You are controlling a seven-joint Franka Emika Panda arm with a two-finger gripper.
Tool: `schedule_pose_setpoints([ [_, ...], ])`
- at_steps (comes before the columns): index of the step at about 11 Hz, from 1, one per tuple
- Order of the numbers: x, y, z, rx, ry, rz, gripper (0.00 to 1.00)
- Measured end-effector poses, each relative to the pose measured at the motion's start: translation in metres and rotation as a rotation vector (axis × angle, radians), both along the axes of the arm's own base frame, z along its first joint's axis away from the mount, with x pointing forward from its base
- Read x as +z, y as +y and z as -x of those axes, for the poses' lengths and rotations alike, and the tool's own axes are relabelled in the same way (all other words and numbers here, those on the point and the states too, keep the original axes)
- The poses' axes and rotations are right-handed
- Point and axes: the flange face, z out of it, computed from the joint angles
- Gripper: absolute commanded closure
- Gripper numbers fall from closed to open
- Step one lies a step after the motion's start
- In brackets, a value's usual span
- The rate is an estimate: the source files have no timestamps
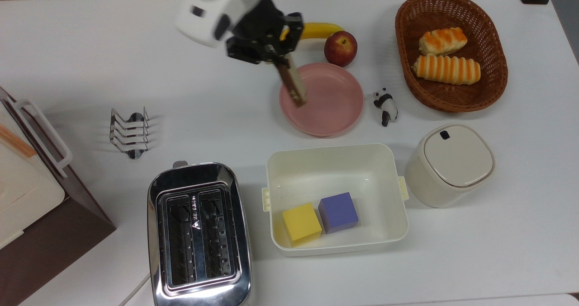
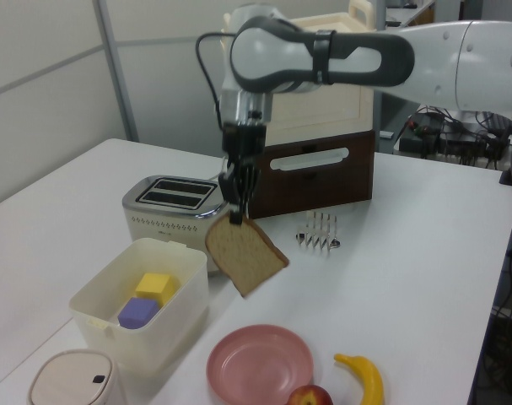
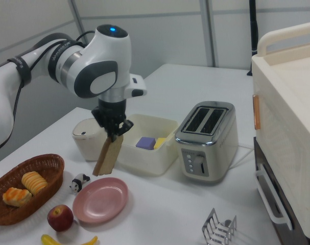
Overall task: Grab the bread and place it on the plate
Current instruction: 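Carry the bread slice over the pink plate and lower it, then open the gripper to release the bread flat onto the pink plate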
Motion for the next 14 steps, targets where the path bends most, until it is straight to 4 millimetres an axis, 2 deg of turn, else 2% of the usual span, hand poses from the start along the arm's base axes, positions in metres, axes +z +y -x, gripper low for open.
schedule_pose_setpoints([
  [2,-0.021,0.028,0.005,0.069,0.049,-0.001,1.0],
  [6,-0.067,0.067,0.007,0.147,0.125,0.011,1.0],
  [11,-0.099,0.106,0.02,0.211,0.194,0.019,1.0],
  [12,-0.105,0.112,0.021,0.221,0.205,0.022,0.91],
  [13,-0.11,0.115,0.021,0.226,0.212,0.024,0.61],
  [14,-0.113,0.115,0.021,0.227,0.217,0.028,0.42],
])
